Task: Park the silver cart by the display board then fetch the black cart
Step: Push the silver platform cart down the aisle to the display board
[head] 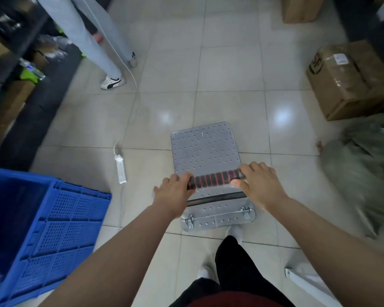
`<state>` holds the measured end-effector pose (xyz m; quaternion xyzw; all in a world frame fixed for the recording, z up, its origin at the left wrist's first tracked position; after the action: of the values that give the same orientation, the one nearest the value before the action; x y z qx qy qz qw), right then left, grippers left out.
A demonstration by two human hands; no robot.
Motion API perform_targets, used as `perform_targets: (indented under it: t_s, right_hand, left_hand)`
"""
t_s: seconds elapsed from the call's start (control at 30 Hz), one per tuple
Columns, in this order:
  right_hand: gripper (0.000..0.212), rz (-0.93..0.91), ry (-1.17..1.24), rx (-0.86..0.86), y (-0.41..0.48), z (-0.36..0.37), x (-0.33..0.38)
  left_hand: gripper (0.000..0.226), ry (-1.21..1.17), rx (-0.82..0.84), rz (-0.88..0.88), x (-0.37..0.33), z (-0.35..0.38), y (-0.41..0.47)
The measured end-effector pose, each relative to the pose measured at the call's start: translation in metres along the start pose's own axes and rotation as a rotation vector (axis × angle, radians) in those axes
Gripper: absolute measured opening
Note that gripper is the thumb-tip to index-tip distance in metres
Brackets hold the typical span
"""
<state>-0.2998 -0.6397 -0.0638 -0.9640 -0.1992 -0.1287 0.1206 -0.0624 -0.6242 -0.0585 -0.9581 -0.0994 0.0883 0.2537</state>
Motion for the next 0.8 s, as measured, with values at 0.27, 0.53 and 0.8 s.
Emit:
perform_targets:
  t_s: [0.27, 0.53, 0.8]
  right_hand:
    - [0.042, -0.023, 0.058, 0.015, 0.041, -0.024, -0.043]
    - [0.039, 0.037, 0.07, 0.011, 0.089, -0.047, -0.08]
    - [0.036, 0.186, 0.129, 0.001, 0.152, -0.062, -0.116]
  left_hand:
    - [0.028, -0.075, -0.093, -0.089, -0.041, -0.012, 0.026]
    - [0.027, -0.064, -0.02, -0.057, -0.076, -0.043, 0.085]
    - [0.024, -0.041, -0.006, 0.038, -0.107, -0.089, 0.174]
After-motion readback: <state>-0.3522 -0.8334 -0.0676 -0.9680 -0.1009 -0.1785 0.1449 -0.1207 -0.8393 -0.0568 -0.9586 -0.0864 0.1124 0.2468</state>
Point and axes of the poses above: each hand's wrist, its own y-axis towards the middle knuckle, its own z-axis out of the palm, x = y × z, the point moved 4 cm from there along y, towards the middle knuckle, and after that the axes turned 12 degrees about -z, right-handed, at the moved point
